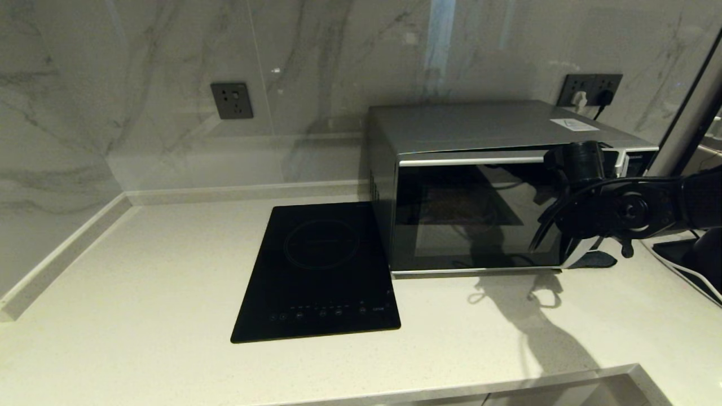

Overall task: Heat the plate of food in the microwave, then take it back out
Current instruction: Open the microwave oven

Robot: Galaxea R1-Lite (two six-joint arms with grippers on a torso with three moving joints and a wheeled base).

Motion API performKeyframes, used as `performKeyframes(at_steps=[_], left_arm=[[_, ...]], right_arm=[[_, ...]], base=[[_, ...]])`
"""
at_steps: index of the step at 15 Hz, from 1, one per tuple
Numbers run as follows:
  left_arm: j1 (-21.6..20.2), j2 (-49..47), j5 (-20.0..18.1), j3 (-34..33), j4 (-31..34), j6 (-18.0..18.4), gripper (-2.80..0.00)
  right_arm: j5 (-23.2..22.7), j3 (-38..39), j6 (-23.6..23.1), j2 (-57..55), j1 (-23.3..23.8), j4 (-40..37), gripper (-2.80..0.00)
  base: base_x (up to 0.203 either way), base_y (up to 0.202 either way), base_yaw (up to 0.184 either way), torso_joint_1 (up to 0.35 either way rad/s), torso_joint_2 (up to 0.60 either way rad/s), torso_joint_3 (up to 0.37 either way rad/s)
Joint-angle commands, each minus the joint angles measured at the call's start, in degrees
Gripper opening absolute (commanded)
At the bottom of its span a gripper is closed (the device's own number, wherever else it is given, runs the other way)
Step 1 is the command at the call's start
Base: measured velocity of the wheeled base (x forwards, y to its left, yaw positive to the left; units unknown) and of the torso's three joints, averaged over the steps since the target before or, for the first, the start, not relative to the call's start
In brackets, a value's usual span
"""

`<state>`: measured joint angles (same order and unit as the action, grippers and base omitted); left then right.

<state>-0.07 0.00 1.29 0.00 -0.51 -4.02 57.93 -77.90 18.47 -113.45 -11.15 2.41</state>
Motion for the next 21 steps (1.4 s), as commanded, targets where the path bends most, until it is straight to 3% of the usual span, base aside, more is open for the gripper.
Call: performKeyframes(at_steps=[1,8,15,21], left_arm=[[-0.01,-0.09,0.03,0.0,-0.02,-0.03,-2.8],[-0.01,-0.09,0.03,0.0,-0.02,-0.03,-2.8],[-0.01,-0.09,0.03,0.0,-0.02,-0.05,-2.8],[-0.01,-0.09,0.03,0.0,-0.02,-0.03,-2.8]], right_arm=[[0.25,-0.15,0.52,0.33,-0.01,0.13,0.0],[0.12,1.93,0.67,3.36,-0.87,0.05,0.0],[-0.79,6.92,-1.48,20.77,-3.0,-0.38,0.0],[-2.95,-5.21,-9.62,26.0,-2.84,-1.71,0.0]], base=[[0.0,0.0,0.0,0.0,0.0,0.0],[0.0,0.0,0.0,0.0,0.0,0.0],[0.0,0.0,0.0,0.0,0.0,0.0],[0.0,0.0,0.0,0.0,0.0,0.0]])
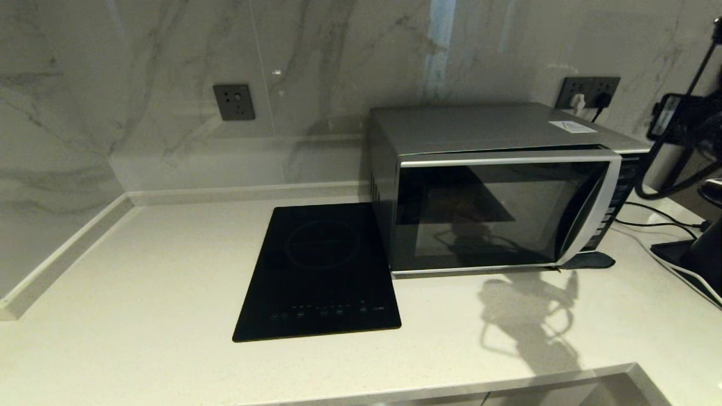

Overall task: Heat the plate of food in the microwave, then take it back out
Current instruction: Open the microwave oven

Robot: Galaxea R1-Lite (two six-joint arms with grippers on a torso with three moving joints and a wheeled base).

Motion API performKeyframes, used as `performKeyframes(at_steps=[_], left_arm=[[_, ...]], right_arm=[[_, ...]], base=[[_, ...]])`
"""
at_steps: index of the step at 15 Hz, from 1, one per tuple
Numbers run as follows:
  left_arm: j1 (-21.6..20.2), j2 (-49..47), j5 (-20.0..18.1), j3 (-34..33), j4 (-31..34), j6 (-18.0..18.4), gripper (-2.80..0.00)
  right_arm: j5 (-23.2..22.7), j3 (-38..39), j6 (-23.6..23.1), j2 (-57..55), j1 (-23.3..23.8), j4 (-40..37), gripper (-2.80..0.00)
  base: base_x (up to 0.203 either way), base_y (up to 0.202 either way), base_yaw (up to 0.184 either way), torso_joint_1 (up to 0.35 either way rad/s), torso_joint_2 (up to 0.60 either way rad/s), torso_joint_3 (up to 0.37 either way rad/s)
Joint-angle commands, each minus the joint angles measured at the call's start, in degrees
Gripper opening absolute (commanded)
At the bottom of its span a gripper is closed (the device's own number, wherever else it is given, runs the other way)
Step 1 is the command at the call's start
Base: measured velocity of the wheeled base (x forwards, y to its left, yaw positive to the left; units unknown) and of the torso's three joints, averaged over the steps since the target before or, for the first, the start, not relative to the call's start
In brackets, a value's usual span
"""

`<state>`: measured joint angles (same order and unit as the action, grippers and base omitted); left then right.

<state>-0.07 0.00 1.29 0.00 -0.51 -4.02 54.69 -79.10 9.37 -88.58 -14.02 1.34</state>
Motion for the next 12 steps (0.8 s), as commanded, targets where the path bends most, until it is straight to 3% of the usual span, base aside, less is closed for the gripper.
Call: performKeyframes(at_steps=[1,3,4,6,9,12], left_arm=[[-0.01,-0.09,0.03,0.0,-0.02,-0.02,-2.8],[-0.01,-0.09,0.03,0.0,-0.02,-0.02,-2.8],[-0.01,-0.09,0.03,0.0,-0.02,-0.02,-2.8],[-0.01,-0.09,0.03,0.0,-0.02,-0.02,-2.8],[-0.01,-0.09,0.03,0.0,-0.02,-0.11,-2.8],[-0.01,-0.09,0.03,0.0,-0.02,-0.02,-2.8]], right_arm=[[0.27,-7.61,-0.88,1.08,-0.01,-2.56,0.0],[-0.22,-15.68,-1.1,0.73,-0.03,-9.69,0.0],[-1.12,-18.72,-1.09,0.49,0.0,-13.6,-2.8],[-4.69,-21.61,-0.97,-0.84,0.11,-20.57,-2.8],[-13.16,-21.65,-0.15,-2.69,0.0,-22.07,-2.8],[-16.74,-26.14,5.34,-5.76,0.01,-26.85,-2.8]], base=[[0.0,0.0,0.0,0.0,0.0,0.0],[0.0,0.0,0.0,0.0,0.0,0.0],[0.0,0.0,0.0,0.0,0.0,0.0],[0.0,0.0,0.0,0.0,0.0,0.0],[0.0,0.0,0.0,0.0,0.0,0.0],[0.0,0.0,0.0,0.0,0.0,0.0]])
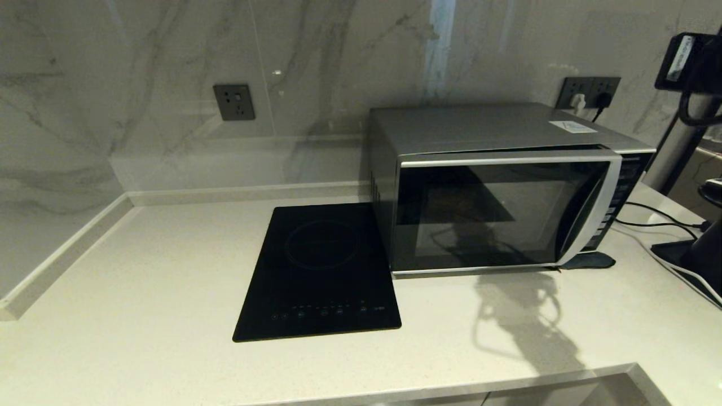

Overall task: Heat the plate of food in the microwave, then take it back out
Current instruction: Open the microwave oven

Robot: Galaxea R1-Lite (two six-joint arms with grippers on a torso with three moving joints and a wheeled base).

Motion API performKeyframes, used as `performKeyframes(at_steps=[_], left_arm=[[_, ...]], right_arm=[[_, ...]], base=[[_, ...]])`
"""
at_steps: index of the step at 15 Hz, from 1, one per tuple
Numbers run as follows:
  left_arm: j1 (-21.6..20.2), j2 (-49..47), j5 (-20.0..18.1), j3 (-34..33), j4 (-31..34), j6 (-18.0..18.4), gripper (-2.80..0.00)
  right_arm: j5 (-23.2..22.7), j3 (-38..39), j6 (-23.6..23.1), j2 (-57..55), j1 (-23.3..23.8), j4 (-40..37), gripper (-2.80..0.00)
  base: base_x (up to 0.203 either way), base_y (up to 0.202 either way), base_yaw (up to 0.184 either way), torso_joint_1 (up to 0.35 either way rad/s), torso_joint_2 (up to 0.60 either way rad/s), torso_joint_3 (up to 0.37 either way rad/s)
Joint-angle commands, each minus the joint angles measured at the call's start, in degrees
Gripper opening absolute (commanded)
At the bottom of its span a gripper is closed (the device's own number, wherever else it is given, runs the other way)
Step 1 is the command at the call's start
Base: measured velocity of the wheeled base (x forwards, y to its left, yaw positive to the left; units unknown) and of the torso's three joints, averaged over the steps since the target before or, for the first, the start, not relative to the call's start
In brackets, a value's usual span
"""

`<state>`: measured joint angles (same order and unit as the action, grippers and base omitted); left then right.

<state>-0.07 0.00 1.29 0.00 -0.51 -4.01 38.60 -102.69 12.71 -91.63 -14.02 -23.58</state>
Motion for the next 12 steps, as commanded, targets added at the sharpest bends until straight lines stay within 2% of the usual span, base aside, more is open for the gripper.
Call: performKeyframes(at_steps=[1,3,4,9,12], left_arm=[[-0.01,-0.09,0.03,0.0,-0.02,-0.03,-2.8],[-0.01,-0.09,0.03,0.0,-0.02,-0.1,-2.8],[-0.01,-0.09,0.03,0.0,-0.02,-0.04,-2.8],[-0.01,-0.09,0.03,0.0,-0.02,-0.12,-2.8],[-0.01,-0.09,0.03,0.0,-0.02,-0.03,-2.8]], right_arm=[[-1.84,-5.08,4.52,-3.83,0.05,-4.32,-2.8],[-4.25,-9.76,9.16,-7.16,0.4,-7.92,-2.8],[-4.66,-10.34,10.03,-8.55,0.99,-8.25,-2.8],[-5.2,-10.31,10.66,-14.64,5.3,-5.4,-2.8],[-9.36,-10.43,10.24,-17.43,7.78,-1.97,-2.8]], base=[[0.0,0.0,0.0,0.0,0.0,0.0],[0.0,0.0,0.0,0.0,0.0,0.0],[0.0,0.0,0.0,0.0,0.0,0.0],[0.0,0.0,0.0,0.0,0.0,0.0],[0.0,0.0,0.0,0.0,0.0,0.0]])
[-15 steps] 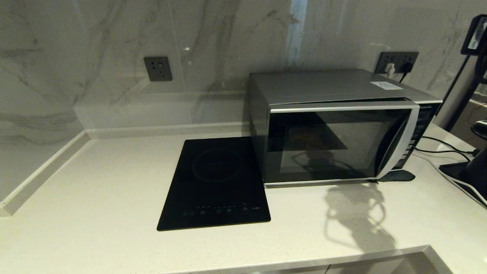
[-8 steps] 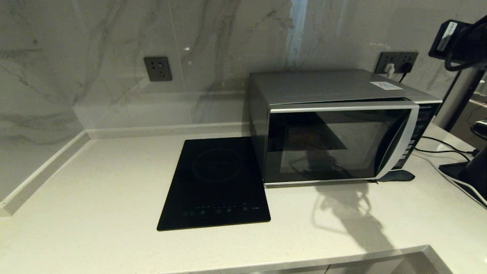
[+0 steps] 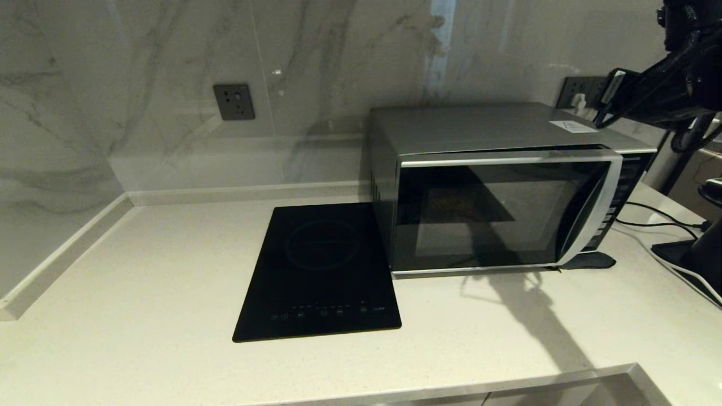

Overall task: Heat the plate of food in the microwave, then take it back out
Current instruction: Open the microwave oven

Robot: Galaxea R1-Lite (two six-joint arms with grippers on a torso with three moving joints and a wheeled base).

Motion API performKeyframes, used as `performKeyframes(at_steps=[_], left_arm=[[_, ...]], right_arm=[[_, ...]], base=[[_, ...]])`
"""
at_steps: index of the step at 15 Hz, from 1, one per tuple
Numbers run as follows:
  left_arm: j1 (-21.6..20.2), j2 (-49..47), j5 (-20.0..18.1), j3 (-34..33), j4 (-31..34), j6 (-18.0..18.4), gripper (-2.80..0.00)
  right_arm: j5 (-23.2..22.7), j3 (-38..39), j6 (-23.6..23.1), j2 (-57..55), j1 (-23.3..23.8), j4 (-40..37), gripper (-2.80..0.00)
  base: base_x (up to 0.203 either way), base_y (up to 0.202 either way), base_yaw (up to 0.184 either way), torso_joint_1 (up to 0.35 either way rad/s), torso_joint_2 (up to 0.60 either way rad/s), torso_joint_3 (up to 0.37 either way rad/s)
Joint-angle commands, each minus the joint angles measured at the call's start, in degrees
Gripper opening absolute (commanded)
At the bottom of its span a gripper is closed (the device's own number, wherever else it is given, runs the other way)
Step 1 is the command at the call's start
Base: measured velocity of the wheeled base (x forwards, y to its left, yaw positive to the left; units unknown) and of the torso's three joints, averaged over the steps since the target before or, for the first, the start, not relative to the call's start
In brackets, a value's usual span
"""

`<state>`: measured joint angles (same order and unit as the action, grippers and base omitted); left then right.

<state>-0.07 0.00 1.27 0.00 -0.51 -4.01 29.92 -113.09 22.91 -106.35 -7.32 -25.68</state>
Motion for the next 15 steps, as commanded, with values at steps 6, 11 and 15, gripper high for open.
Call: performKeyframes(at_steps=[6,11,15], left_arm=[[-0.01,-0.09,0.05,0.0,-0.02,-0.03,-2.8],[-0.01,-0.09,0.05,0.0,-0.02,-0.03,-2.8],[-0.01,-0.09,0.05,0.0,-0.02,-0.11,-2.8]], right_arm=[[-3.41,0.06,0.12,-4.97,1.78,0.19,-2.8],[-3.39,0.09,0.21,-6.14,1.78,0.14,-2.8],[-3.38,0.33,0.65,-6.77,1.78,0.02,-2.8]], base=[[0.0,0.0,0.0,0.0,0.0,0.0],[0.0,0.0,0.0,0.0,0.0,0.0],[0.0,0.0,0.0,0.0,0.0,0.0]])
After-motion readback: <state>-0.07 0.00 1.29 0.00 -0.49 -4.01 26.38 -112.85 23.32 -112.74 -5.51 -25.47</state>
